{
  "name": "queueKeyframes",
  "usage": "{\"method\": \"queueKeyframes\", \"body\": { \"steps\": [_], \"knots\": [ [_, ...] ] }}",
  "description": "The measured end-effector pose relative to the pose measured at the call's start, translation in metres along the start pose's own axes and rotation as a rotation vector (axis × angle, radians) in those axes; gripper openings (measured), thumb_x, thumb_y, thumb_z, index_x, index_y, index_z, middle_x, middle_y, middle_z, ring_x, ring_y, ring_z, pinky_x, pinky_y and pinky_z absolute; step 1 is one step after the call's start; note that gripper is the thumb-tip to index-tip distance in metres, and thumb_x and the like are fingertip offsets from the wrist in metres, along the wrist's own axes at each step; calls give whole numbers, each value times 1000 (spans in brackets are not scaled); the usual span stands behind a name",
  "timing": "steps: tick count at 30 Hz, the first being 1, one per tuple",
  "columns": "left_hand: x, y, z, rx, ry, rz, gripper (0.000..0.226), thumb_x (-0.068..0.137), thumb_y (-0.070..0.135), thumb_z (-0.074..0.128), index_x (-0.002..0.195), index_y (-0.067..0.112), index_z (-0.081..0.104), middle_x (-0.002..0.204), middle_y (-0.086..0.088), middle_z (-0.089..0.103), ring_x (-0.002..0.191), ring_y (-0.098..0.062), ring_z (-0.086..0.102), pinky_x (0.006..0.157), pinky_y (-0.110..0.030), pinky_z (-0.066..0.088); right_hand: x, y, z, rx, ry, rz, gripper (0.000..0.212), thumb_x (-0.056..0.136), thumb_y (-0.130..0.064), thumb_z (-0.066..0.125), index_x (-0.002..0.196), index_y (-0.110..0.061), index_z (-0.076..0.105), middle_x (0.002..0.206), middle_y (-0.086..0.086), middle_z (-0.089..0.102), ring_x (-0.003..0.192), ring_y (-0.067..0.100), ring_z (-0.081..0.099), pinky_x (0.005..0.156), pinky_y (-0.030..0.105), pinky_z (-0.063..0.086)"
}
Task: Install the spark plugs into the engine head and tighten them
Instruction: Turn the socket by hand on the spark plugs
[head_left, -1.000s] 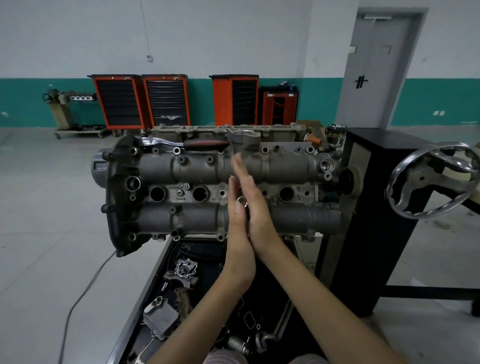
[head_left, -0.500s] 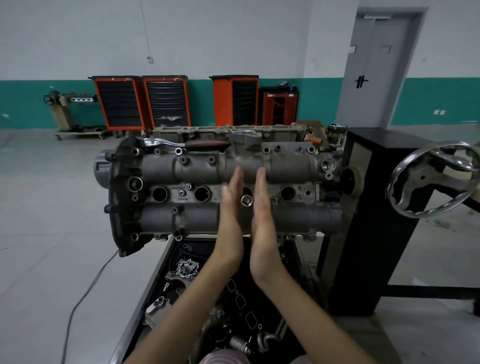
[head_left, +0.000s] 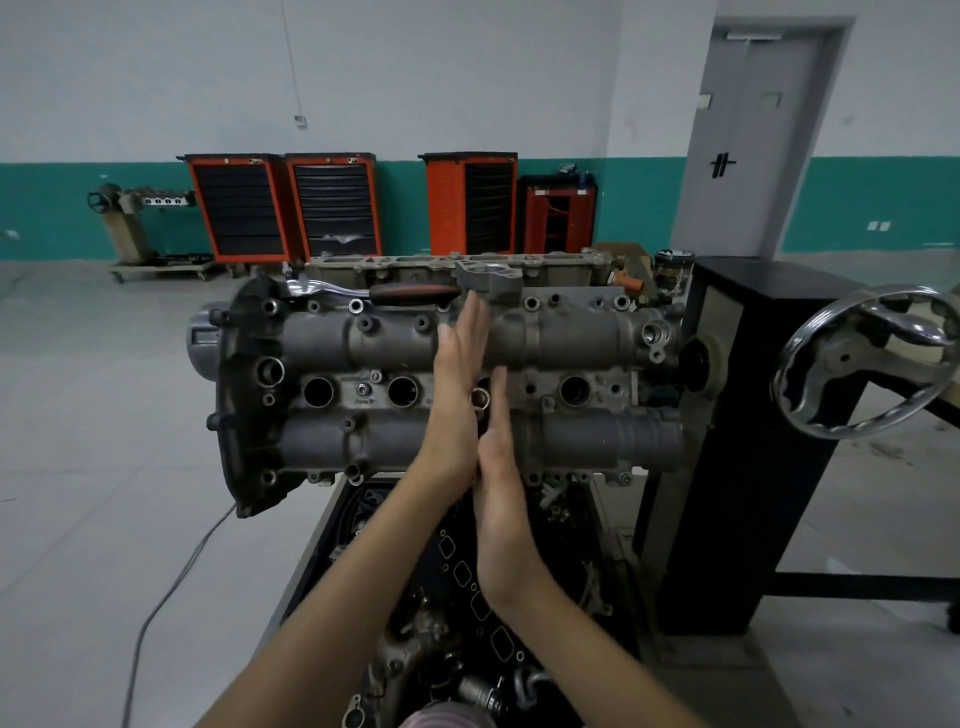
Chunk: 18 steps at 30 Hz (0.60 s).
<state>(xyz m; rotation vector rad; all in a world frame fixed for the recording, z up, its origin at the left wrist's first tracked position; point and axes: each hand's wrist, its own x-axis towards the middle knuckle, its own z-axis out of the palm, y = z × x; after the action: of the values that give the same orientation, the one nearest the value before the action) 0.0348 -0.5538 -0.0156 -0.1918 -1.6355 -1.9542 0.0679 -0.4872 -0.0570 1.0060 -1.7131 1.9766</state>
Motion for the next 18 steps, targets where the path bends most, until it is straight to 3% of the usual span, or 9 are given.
{"method": "queueKeyframes", "body": {
  "steps": [3,6,9,11,15,18],
  "knots": [
    [11,5,1,-8,-47,41,54,96,49,10,139,27,31,145,0,38,131,-6,38,114,-34,22,-12,8,-1,226,-123,156,50,90,-49,30,137,-46,12,144,-34,15,133,-13,14,100,4,22],
    [-1,-7,-11,-14,-26,32,47,94,50,18,127,30,44,135,5,50,125,-6,45,110,-33,30,-10,21,-13,187,-118,121,46,96,-27,32,141,-31,23,145,-25,27,134,-4,23,104,10,24],
    [-19,-28,-23,144,-22,68,32,98,10,33,126,18,48,128,3,55,123,-10,48,105,-27,36,11,35,-30,-64,-48,27,42,92,-4,44,133,-15,40,136,-6,45,126,6,41,104,23,35],
    [-29,-38,-27,312,-44,153,43,86,-9,45,125,9,49,123,-1,56,119,-12,52,101,-23,40,29,41,-39,-231,3,-5,37,86,6,50,120,-7,49,119,3,54,112,12,52,98,35,43],
    [-19,-42,-30,747,4,383,33,79,12,70,106,17,51,104,4,53,96,-3,52,84,-13,41,63,48,-58,-741,-203,-188,33,72,-2,64,103,-1,55,101,11,56,91,29,57,80,43,47],
    [-1,-36,-32,923,86,388,32,78,35,69,76,26,39,74,9,44,67,-7,43,59,-21,37,79,47,-66,-970,-305,-336,30,65,-14,71,86,0,55,84,12,55,76,30,54,69,32,37]
  ]
}}
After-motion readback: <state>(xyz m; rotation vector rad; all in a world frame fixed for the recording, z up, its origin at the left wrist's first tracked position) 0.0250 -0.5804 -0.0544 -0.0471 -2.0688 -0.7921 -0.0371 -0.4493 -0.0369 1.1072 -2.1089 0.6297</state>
